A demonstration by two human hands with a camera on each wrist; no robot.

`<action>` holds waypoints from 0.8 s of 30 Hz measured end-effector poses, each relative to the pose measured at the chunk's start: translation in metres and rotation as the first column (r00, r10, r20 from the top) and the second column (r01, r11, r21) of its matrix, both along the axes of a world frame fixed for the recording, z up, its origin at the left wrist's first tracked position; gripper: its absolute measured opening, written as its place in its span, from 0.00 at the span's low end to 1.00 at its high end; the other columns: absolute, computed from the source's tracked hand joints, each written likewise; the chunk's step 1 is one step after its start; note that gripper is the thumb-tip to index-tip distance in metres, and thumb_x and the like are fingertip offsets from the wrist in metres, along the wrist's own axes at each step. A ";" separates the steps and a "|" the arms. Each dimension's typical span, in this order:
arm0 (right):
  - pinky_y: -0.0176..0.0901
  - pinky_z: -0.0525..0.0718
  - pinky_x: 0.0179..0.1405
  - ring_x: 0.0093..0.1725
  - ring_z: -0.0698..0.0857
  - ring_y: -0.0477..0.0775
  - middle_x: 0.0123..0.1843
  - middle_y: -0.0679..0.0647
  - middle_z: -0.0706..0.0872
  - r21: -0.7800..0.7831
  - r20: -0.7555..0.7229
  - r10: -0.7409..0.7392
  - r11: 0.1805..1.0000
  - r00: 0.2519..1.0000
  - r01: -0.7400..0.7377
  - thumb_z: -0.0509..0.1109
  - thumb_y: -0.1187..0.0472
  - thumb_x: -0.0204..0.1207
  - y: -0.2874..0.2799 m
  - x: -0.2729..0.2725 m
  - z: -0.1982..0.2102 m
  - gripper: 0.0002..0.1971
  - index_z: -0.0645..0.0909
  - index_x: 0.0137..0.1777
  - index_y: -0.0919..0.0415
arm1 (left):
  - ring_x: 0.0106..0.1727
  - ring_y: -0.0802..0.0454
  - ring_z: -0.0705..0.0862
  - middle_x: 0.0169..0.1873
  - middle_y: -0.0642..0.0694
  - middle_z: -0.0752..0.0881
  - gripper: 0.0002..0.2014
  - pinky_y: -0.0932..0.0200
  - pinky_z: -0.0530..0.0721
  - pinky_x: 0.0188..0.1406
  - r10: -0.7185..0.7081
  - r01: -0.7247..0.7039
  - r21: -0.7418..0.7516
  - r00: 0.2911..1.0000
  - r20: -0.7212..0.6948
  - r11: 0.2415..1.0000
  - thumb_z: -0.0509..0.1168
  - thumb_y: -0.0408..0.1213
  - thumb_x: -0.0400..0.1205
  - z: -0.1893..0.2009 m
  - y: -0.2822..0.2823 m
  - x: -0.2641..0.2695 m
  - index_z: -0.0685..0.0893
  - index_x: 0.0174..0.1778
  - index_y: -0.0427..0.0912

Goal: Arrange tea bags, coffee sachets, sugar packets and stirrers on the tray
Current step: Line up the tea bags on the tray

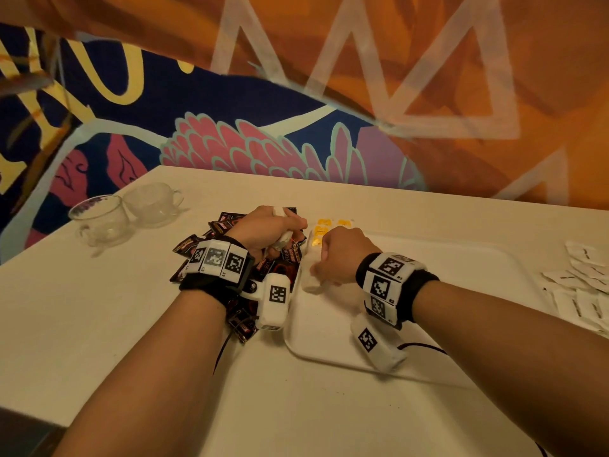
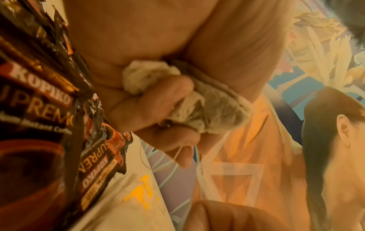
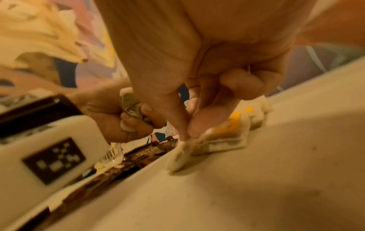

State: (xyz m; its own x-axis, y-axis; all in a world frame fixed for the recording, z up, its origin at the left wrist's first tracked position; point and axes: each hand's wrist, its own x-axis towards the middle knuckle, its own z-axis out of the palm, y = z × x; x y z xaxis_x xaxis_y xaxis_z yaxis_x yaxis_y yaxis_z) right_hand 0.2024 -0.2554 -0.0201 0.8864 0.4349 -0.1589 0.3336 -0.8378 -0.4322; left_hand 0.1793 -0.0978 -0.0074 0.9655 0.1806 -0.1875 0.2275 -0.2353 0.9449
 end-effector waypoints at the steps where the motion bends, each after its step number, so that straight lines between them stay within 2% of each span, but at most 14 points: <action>1: 0.49 0.87 0.48 0.47 0.87 0.57 0.49 0.55 0.86 -0.051 0.045 0.008 0.999 0.999 -0.006 0.77 0.48 0.69 -0.001 0.000 0.001 0.15 0.78 0.46 0.56 | 0.27 0.51 0.74 0.34 0.44 0.86 0.05 0.65 0.66 0.18 -0.006 0.006 0.010 1.000 0.000 1.000 0.68 0.38 0.81 -0.001 0.000 0.000 0.84 0.43 0.41; 3: 0.45 0.82 0.44 0.49 0.83 0.57 0.50 0.53 0.82 -0.099 0.082 0.013 0.995 0.997 -0.005 0.75 0.46 0.69 -0.003 0.001 0.005 0.17 0.76 0.48 0.55 | 0.28 0.51 0.74 0.35 0.44 0.87 0.07 0.65 0.66 0.18 -0.015 0.015 0.006 1.000 0.001 1.000 0.68 0.41 0.81 -0.003 0.001 0.002 0.84 0.39 0.43; 6: 0.42 0.78 0.37 0.47 0.83 0.55 0.49 0.54 0.82 -0.029 0.046 -0.028 0.999 0.999 0.029 0.76 0.46 0.68 -0.008 0.006 0.015 0.17 0.76 0.46 0.56 | 0.27 0.50 0.74 0.33 0.44 0.85 0.12 0.66 0.65 0.18 -0.023 0.023 -0.038 1.000 -0.005 0.999 0.67 0.47 0.81 -0.004 0.002 0.005 0.84 0.40 0.42; 9: 0.38 0.73 0.30 0.40 0.81 0.49 0.41 0.50 0.84 0.186 0.064 -0.040 0.982 0.997 0.027 0.78 0.49 0.69 -0.015 0.009 0.032 0.14 0.78 0.40 0.56 | 0.24 0.50 0.72 0.30 0.43 0.82 0.19 0.66 0.65 0.16 -0.018 0.019 -0.093 1.000 0.007 0.995 0.64 0.55 0.81 -0.001 -0.003 0.006 0.83 0.43 0.40; 12: 0.37 0.77 0.35 0.39 0.81 0.44 0.41 0.46 0.85 0.382 0.099 0.042 0.921 0.994 -0.077 0.81 0.46 0.64 -0.019 0.006 0.047 0.17 0.82 0.46 0.54 | 0.19 0.51 0.73 0.27 0.41 0.79 0.26 0.64 0.68 0.17 -0.002 0.003 -0.141 1.000 0.006 0.990 0.61 0.63 0.79 0.003 -0.010 0.008 0.82 0.41 0.39; 14: 0.36 0.77 0.38 0.41 0.81 0.40 0.45 0.44 0.85 0.359 0.113 0.105 0.923 0.988 -0.139 0.83 0.44 0.61 -0.017 0.002 0.050 0.22 0.82 0.51 0.50 | 0.24 0.48 0.76 0.30 0.40 0.80 0.29 0.59 0.73 0.24 0.011 -0.011 -0.217 1.000 0.000 0.976 0.60 0.66 0.78 0.006 -0.018 0.009 0.82 0.42 0.39; 16: 0.33 0.75 0.37 0.41 0.81 0.39 0.46 0.42 0.85 0.347 0.121 0.111 0.927 0.986 -0.146 0.83 0.44 0.61 -0.015 0.001 0.047 0.22 0.83 0.52 0.49 | 0.32 0.46 0.79 0.32 0.41 0.81 0.29 0.56 0.75 0.32 0.025 -0.028 -0.289 1.000 -0.015 0.957 0.59 0.67 0.78 0.008 -0.024 0.009 0.82 0.42 0.40; 19: 0.35 0.78 0.39 0.42 0.84 0.44 0.41 0.45 0.87 0.445 0.079 0.045 0.892 0.996 -0.076 0.81 0.54 0.68 -0.014 0.003 0.043 0.11 0.87 0.48 0.53 | 0.23 0.48 0.74 0.24 0.44 0.78 0.28 0.60 0.69 0.23 0.048 -0.045 -0.257 0.999 0.003 0.965 0.55 0.67 0.80 0.010 -0.031 0.008 0.78 0.35 0.43; 21: 0.42 0.84 0.43 0.46 0.87 0.51 0.40 0.49 0.88 0.489 0.002 0.012 0.872 1.000 -0.012 0.79 0.61 0.69 -0.016 0.004 0.042 0.05 0.88 0.45 0.54 | 0.20 0.49 0.74 0.22 0.45 0.78 0.28 0.63 0.68 0.18 0.073 -0.067 -0.207 0.997 0.025 0.976 0.53 0.65 0.82 0.011 -0.030 0.007 0.80 0.35 0.43; 24: 0.44 0.87 0.40 0.48 0.89 0.55 0.43 0.55 0.90 0.561 -0.108 0.016 0.826 0.994 0.048 0.79 0.60 0.70 -0.018 0.004 0.043 0.05 0.85 0.41 0.55 | 0.18 0.51 0.75 0.23 0.45 0.80 0.28 0.64 0.70 0.16 0.101 -0.089 -0.182 0.993 0.061 0.979 0.52 0.62 0.84 0.013 -0.028 0.005 0.80 0.32 0.43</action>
